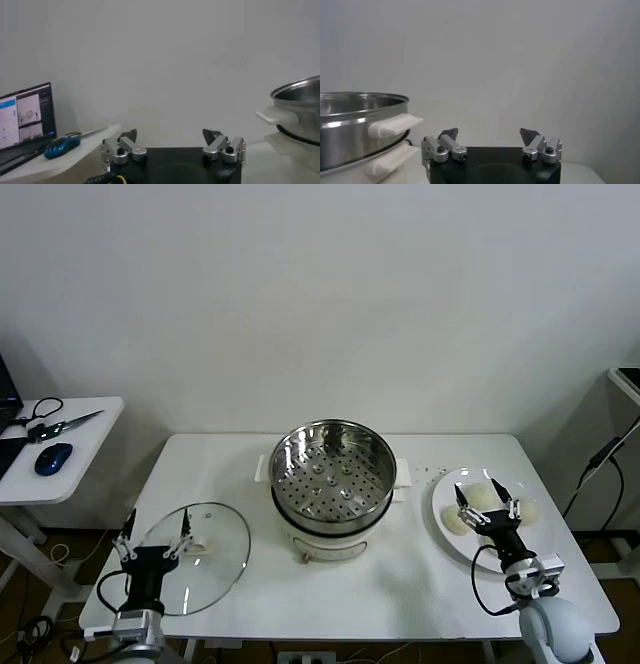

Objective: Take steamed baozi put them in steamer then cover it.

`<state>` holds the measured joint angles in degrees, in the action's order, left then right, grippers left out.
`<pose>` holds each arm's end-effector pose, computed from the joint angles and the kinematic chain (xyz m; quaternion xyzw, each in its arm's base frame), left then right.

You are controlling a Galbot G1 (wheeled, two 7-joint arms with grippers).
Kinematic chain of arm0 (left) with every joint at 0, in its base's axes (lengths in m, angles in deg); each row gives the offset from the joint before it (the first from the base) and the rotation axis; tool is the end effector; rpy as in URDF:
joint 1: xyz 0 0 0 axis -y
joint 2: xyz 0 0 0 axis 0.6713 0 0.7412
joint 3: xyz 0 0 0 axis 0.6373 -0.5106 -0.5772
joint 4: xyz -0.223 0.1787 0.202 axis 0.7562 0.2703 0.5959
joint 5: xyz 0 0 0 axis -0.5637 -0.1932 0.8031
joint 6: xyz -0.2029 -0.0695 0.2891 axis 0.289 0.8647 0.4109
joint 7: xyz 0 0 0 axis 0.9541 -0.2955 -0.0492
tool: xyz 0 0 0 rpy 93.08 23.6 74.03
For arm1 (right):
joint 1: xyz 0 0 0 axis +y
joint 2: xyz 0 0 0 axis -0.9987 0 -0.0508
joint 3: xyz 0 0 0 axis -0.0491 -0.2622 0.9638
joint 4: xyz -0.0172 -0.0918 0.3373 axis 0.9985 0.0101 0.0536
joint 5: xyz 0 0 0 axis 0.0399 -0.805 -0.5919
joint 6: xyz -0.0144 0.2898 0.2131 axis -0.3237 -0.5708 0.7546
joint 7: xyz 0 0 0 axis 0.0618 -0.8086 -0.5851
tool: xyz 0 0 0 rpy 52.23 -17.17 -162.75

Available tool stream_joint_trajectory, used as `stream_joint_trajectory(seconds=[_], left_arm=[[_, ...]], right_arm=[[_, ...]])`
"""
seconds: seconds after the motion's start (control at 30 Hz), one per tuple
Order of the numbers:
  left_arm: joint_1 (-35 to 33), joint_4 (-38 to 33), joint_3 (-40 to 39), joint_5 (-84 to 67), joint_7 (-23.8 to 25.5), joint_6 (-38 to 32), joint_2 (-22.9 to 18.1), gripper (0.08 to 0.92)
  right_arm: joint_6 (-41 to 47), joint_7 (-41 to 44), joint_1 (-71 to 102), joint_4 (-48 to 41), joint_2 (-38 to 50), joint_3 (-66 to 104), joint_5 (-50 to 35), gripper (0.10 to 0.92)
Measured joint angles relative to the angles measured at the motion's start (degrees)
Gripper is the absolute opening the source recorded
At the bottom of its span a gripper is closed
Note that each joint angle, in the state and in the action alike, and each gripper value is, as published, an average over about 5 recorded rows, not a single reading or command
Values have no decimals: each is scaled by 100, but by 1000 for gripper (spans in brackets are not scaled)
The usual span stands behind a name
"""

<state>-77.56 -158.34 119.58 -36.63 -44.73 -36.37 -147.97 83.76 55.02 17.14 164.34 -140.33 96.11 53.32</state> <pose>0.1804 0.0685 -0.3307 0.0952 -0.9859 -0.1378 0.0022 0.2787 -0.1687 -0.3489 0.0777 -0.9957 0.0460 0.0196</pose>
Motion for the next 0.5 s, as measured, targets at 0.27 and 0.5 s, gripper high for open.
stream_joint_trajectory(seconds=[0.27, 0.5], left_arm=[[25, -24, -12, 16, -14, -3, 77, 823], [-44, -20, -26, -46, -4, -71, 186, 823]], right_arm=[[343, 861, -555, -383, 860, -255, 664, 823], [450, 2173, -1782, -1268, 2109, -1255, 1301, 823]])
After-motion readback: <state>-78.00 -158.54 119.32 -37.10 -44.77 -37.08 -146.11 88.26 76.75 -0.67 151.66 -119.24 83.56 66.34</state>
